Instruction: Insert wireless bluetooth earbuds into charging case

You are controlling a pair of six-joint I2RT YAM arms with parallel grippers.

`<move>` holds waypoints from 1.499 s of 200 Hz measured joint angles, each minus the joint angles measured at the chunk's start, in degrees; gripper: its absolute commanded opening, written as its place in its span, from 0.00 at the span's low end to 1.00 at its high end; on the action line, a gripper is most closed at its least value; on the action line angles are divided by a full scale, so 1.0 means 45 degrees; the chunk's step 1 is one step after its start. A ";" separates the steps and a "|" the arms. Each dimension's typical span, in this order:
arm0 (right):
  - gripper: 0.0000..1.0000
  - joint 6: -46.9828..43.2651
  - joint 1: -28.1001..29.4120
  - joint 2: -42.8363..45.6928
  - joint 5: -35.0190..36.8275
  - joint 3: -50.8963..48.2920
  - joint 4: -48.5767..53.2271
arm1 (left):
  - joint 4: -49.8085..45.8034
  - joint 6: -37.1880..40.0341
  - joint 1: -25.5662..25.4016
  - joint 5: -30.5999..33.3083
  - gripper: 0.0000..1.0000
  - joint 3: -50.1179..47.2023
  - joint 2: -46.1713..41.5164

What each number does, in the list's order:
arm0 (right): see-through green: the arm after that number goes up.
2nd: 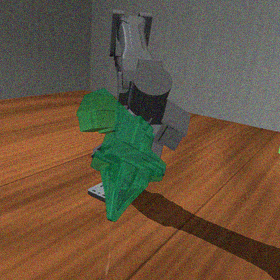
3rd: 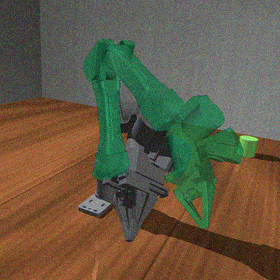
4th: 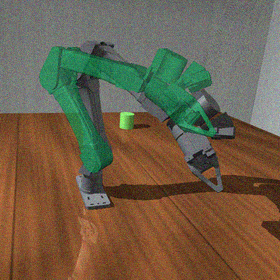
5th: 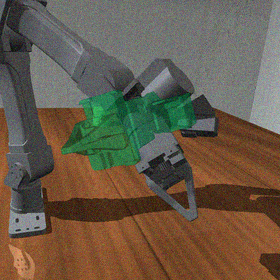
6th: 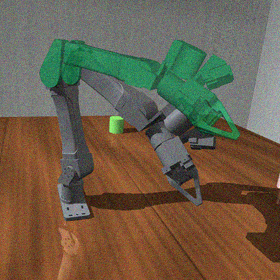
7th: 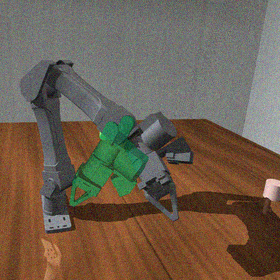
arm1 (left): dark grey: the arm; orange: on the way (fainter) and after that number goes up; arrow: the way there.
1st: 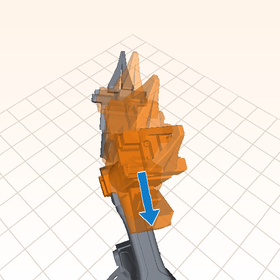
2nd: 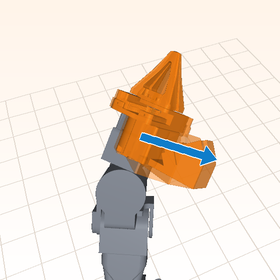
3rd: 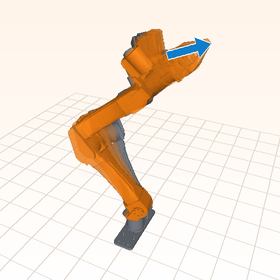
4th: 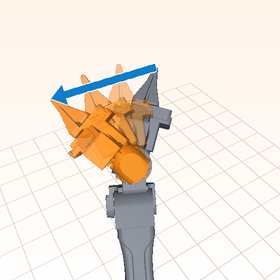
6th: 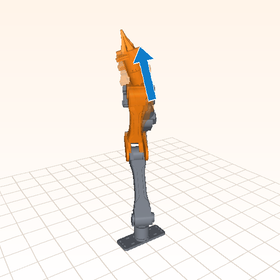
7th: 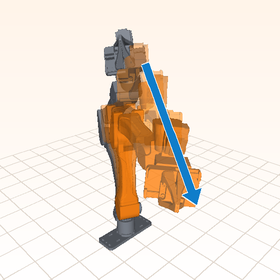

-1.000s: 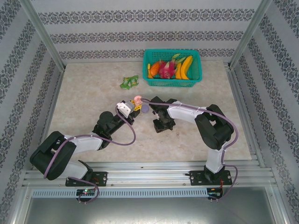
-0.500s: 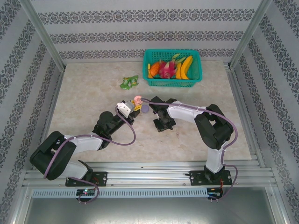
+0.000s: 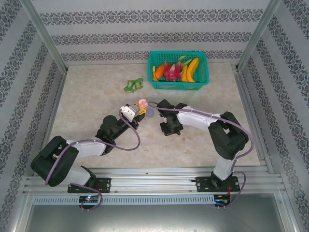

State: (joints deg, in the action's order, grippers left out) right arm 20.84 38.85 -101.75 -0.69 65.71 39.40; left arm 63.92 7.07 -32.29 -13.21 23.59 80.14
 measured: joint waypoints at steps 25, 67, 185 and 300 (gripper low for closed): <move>0.19 0.0092 -0.0058 0.0748 0.0005 -0.0199 -0.0107 | 0.0000 0.0000 0.0000 0.0005 0.00 0.0000 0.0000; 0.18 0.0151 -0.0364 0.2215 0.0005 -0.0350 -0.0136 | -0.0005 0.0000 0.0000 -0.0053 0.00 0.0000 -0.0015; 0.19 -0.0724 -0.0505 0.6037 -0.0121 0.1734 -0.1715 | -0.0680 -0.0282 -0.0044 -0.1928 0.00 0.0913 -0.0078; 0.19 -0.1297 0.0180 0.6912 -0.0962 -0.0068 -0.6105 | -0.0670 -0.1141 -0.0330 -0.2302 0.00 0.2113 0.0913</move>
State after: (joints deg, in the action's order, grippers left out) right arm 15.00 39.66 -70.65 -5.02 65.41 11.92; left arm 60.90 1.93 -33.78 -23.57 33.10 84.25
